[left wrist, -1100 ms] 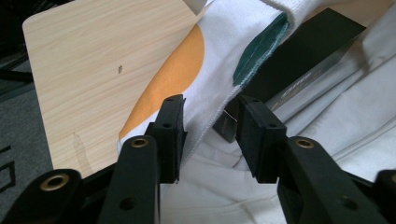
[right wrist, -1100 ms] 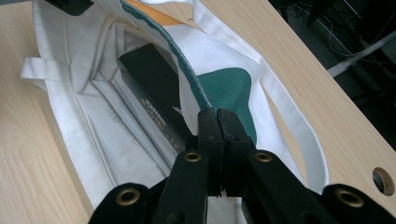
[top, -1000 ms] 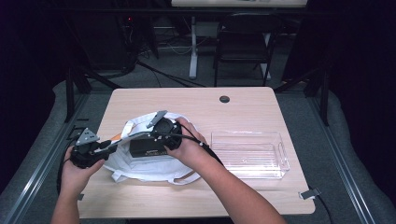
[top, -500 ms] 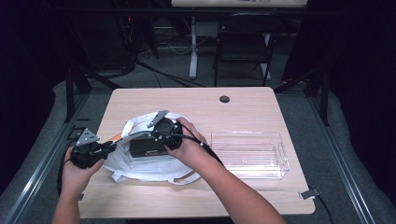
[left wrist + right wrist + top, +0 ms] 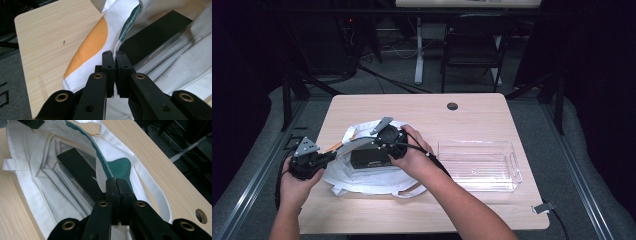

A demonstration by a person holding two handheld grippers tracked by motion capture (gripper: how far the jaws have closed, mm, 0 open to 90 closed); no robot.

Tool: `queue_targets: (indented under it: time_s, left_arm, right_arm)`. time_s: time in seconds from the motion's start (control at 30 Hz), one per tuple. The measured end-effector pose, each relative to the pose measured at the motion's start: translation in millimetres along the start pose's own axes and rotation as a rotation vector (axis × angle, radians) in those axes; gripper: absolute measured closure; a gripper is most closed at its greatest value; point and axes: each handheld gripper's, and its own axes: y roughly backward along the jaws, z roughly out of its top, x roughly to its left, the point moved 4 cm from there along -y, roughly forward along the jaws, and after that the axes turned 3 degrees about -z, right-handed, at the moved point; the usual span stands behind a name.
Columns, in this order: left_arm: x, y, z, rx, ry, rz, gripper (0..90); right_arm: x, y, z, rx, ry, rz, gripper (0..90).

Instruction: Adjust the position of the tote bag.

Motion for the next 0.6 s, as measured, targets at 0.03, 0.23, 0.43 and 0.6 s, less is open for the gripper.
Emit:
queue_targets:
  time_s: [0.03, 0.23, 0.43, 0.6]
  left_arm:
    - [-0.1, 0.0, 0.4, 0.001, -0.002, 0.002, 87.8]
    - [-0.3, -3.8, 2.6, -0.006, 0.000, 0.012, 88.2]
    - [1.8, -6.0, 5.2, -0.017, 0.007, 0.031, 88.3]
    - [1.6, -7.0, 7.5, -0.016, -0.001, 0.050, 88.3]
  right_arm:
    - [0.0, -0.6, 0.3, -0.008, -0.007, -0.002, 89.4]
    - [-3.0, -3.5, 1.7, -0.005, -0.005, -0.017, 89.4]
    - [-4.9, -8.9, 3.5, -0.012, -0.015, -0.029, 89.4]
    - [-8.3, -11.2, 4.0, -0.011, -0.009, -0.026, 89.4]
